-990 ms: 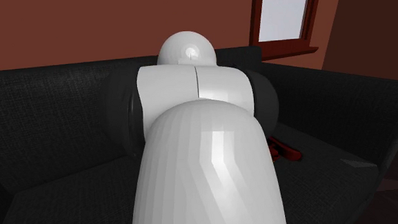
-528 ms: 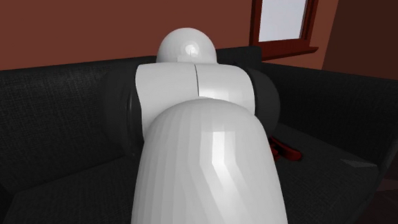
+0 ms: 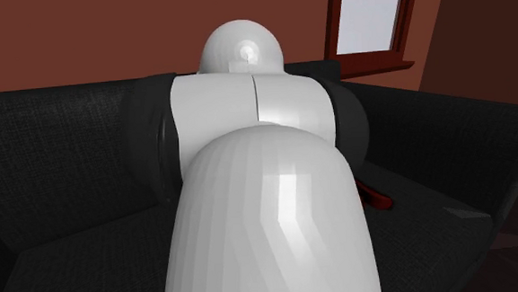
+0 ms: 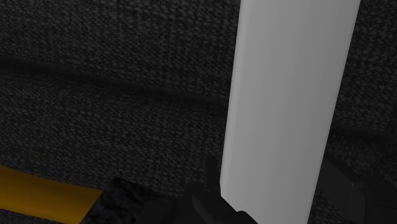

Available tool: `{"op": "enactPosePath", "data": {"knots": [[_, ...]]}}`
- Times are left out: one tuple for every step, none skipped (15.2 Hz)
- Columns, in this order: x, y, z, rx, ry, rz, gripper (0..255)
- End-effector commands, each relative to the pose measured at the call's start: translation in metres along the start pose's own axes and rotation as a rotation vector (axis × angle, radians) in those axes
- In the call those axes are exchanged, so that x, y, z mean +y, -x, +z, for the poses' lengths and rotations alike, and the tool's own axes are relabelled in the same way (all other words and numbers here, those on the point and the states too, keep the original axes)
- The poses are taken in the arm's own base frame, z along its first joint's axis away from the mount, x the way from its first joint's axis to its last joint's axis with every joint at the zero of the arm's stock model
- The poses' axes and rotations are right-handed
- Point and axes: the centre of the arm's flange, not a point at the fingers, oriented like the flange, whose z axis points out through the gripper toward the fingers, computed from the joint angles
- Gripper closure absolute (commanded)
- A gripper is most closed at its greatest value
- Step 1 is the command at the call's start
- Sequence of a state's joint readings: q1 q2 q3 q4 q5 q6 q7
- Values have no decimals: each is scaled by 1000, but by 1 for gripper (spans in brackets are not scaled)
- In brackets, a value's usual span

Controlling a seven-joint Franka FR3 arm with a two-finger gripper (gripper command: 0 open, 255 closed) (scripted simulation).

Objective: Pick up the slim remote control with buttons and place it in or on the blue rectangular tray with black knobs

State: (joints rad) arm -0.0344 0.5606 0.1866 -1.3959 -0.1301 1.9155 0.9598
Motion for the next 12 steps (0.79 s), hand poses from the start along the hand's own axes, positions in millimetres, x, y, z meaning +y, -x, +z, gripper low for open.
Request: {"op": "enactPosePath", "data": {"knots": [[0,0,-10,0,0,0,255],[0,0,-15,0,0,0,255],[0,0,-21,0,0,0,255],[0,0,-26,0,0,0,255],[0,0,-31,0,0,0,255],[1,0,-36,0,0,0,255],[1,0,-42,0,0,0,255],[1,0,-47,0,0,0,255],[1,0,-52,0,0,0,255],[2,0,-58,0,0,0,255],[2,0,-63,0,0,0,255],[2,0,-66,0,0,0,255]]}}
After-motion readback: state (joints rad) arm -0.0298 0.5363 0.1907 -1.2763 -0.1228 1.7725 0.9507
